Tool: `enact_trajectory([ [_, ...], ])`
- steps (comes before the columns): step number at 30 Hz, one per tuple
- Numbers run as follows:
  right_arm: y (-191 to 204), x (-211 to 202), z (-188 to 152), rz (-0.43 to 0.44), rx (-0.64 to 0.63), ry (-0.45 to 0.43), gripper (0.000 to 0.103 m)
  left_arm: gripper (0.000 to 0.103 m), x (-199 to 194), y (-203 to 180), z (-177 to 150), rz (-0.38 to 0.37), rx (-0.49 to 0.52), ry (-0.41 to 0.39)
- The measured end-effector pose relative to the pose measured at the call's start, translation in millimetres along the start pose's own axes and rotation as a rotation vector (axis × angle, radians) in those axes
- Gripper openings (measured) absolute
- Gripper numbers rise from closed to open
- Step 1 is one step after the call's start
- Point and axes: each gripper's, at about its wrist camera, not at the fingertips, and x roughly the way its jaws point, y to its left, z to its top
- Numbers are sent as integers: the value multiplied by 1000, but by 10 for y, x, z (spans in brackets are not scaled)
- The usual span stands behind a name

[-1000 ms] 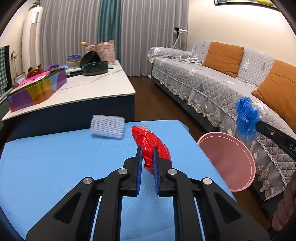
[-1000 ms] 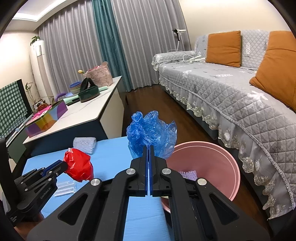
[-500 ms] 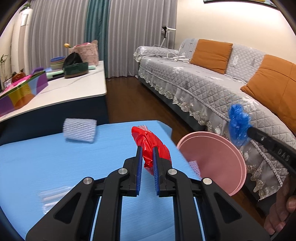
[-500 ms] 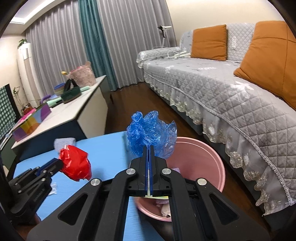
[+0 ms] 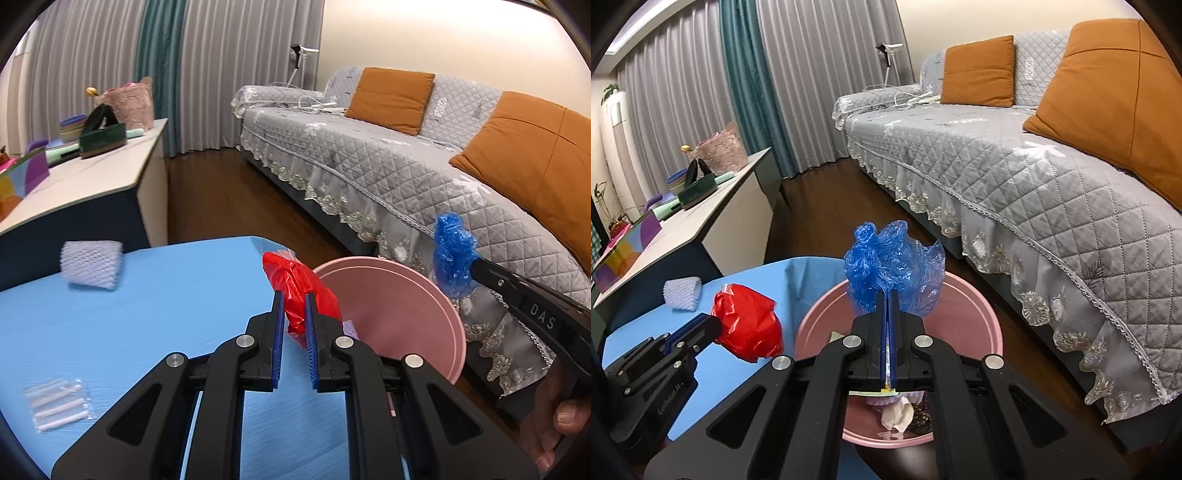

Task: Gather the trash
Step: 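Carry the red bag and blue bag over the pink bin, then open both tools to drop the red and blue bags into the bin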

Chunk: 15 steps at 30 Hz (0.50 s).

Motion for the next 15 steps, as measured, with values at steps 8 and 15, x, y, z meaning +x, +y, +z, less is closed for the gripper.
enact_trajectory([
  [8,-129,70,5,-20,9,7,1,11,105,-144,6,-49,20,-4],
  [15,-178,90,17,-23,16,7,1,11,151,-198,2,-75,32,4],
])
